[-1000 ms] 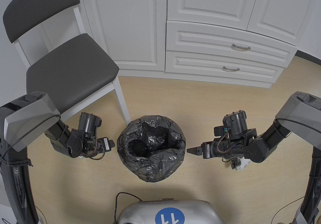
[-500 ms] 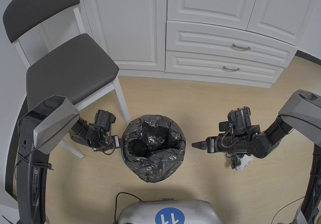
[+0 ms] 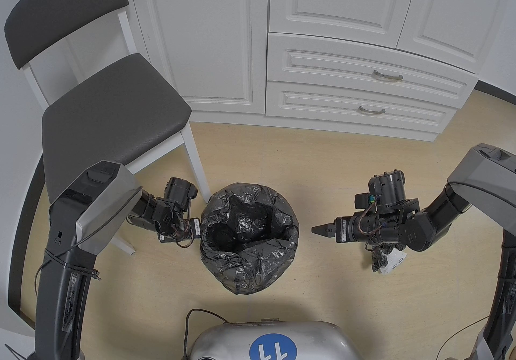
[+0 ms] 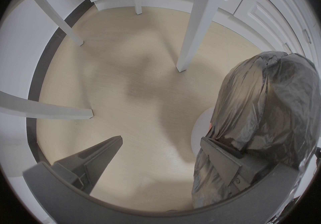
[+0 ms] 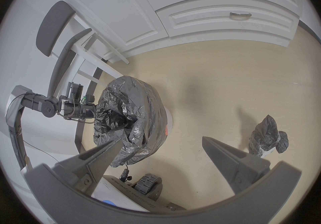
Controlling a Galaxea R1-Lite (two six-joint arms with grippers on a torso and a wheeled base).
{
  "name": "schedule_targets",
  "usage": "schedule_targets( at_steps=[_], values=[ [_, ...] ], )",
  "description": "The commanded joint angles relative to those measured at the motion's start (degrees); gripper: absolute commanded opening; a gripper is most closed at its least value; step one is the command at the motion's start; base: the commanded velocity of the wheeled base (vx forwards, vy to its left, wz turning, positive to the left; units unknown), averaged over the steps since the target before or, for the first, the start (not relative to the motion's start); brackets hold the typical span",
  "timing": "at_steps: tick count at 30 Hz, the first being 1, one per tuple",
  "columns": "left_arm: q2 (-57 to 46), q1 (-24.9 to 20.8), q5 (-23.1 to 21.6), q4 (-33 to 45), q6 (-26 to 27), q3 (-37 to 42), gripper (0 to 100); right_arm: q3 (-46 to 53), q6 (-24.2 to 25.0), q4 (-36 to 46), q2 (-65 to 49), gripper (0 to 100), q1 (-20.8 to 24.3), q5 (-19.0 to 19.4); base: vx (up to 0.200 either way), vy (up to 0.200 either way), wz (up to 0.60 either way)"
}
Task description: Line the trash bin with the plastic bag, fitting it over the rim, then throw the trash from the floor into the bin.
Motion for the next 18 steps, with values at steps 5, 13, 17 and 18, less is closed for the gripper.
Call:
schedule_targets(
  at_steps=[5, 13, 17, 18],
  values=[
    [-8.6, 0.5, 0.1, -0.6, 0.3, 8.7, 100, 0.7, -0.1, -0.1, -1.0, 100, 0.5, -0.1, 0.000, 0.000, 0.00],
    [-16.5, -0.8, 0.2, -3.0, 0.2, 20.2, 100, 4.6, -0.3, -0.8, -7.1, 100, 7.6, -7.8, 0.000, 0.000, 0.00],
    [-19.8, -1.7, 0.2, -7.4, 0.1, 27.3, 100, 5.6, 0.2, -3.0, -8.3, 100, 12.1, -12.5, 0.000, 0.000, 0.00],
    [-21.3, -2.1, 0.2, -9.7, 0.1, 30.1, 100, 5.9, 0.4, -4.7, -8.2, 100, 13.9, -13.3, 0.000, 0.000, 0.00]
  ],
)
